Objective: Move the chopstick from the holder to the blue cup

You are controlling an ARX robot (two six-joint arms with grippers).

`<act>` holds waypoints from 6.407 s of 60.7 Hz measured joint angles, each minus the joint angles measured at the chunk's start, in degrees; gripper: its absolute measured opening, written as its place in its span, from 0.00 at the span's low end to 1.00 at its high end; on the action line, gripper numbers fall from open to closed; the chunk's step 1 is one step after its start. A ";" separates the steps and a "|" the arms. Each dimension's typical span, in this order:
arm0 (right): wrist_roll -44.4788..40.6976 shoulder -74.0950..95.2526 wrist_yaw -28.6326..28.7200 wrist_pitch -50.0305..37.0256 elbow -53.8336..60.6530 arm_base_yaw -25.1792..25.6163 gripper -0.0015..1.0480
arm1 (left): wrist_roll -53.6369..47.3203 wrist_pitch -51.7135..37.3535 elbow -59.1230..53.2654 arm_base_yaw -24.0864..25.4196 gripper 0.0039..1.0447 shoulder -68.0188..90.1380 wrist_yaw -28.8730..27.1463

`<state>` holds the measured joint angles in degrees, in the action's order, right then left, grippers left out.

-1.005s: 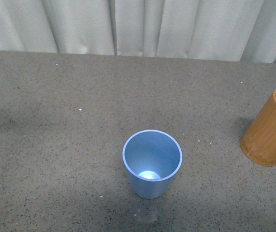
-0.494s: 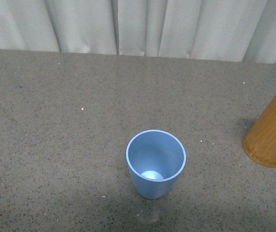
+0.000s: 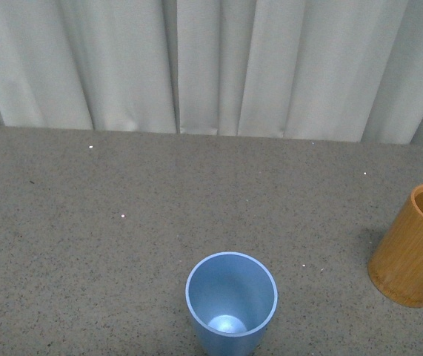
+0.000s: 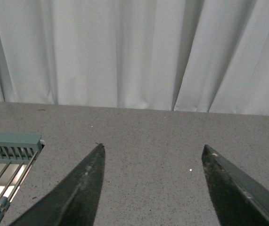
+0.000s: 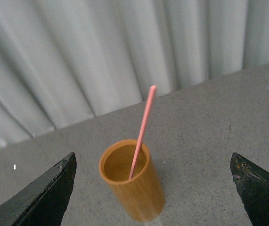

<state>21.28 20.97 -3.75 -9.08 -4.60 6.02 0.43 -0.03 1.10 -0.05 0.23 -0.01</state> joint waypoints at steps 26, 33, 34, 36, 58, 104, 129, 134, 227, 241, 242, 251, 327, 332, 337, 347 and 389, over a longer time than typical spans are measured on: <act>-5.84 56.48 -0.57 -11.17 -25.90 1.92 0.91 | -0.15 0.00 0.00 0.00 0.94 0.00 0.02; -6.56 59.52 -1.95 -9.46 -29.22 0.57 0.91 | -0.15 0.00 0.00 0.00 0.94 0.00 0.00; -6.56 59.76 -2.05 -9.38 -29.44 0.44 0.91 | -0.15 0.00 0.00 0.00 0.94 -0.02 0.00; -6.56 60.41 -2.49 -9.27 -30.10 -0.04 0.91 | -0.15 0.00 0.00 0.00 0.94 0.00 0.00; -6.49 71.12 -7.34 -9.77 -34.88 -5.14 0.91 | -0.15 0.00 0.00 0.00 0.94 0.00 0.00; -5.22 83.97 -14.40 -15.28 -41.44 -9.22 0.91 | -0.15 0.00 0.00 0.00 0.94 0.00 0.02; -5.40 86.58 -14.99 -19.10 -41.22 -9.77 0.47 | -0.15 0.00 0.00 0.00 0.94 -0.02 0.00; -5.11 86.58 -14.69 -19.85 -40.81 -9.77 0.35 | -0.15 0.00 0.00 0.00 0.94 0.00 0.00; 1.86 63.52 -7.93 -15.21 -39.54 -8.07 0.01 | -0.15 0.00 0.00 0.00 0.94 0.00 0.02; 1.90 60.92 -7.74 -13.35 -40.79 -8.50 0.01 | -0.15 0.00 0.00 0.00 0.94 -0.02 0.02; 1.90 60.48 -7.65 -13.25 -40.83 -8.63 0.01 | -0.15 0.00 0.00 0.00 0.94 -0.02 0.00; 2.10 57.53 -7.65 -12.41 -41.64 -10.58 0.01 | -0.15 0.00 0.00 0.00 0.94 -0.02 0.00; 9.31 58.14 -9.18 -21.81 -35.98 -32.83 0.01 | -0.15 0.00 0.00 0.00 0.94 -0.02 0.00; 9.66 58.42 -9.18 -22.45 -35.45 -33.90 0.01 | -0.15 0.00 0.00 0.00 0.94 -0.02 0.00; 10.05 58.69 -9.22 -22.75 -35.10 -35.01 0.01 | -0.15 0.00 0.00 0.00 0.94 -0.02 0.02; 10.25 59.23 -10.10 -23.04 -34.80 -37.35 0.01 | -0.15 0.00 0.00 0.00 0.94 0.00 0.02; 12.20 61.86 -12.68 -26.21 -29.99 -41.42 0.01 | -0.15 0.00 0.00 0.00 0.94 -0.02 0.00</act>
<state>33.47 82.83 -16.43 -35.29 -34.59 -35.40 0.27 -0.03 1.10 -0.05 0.21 -0.01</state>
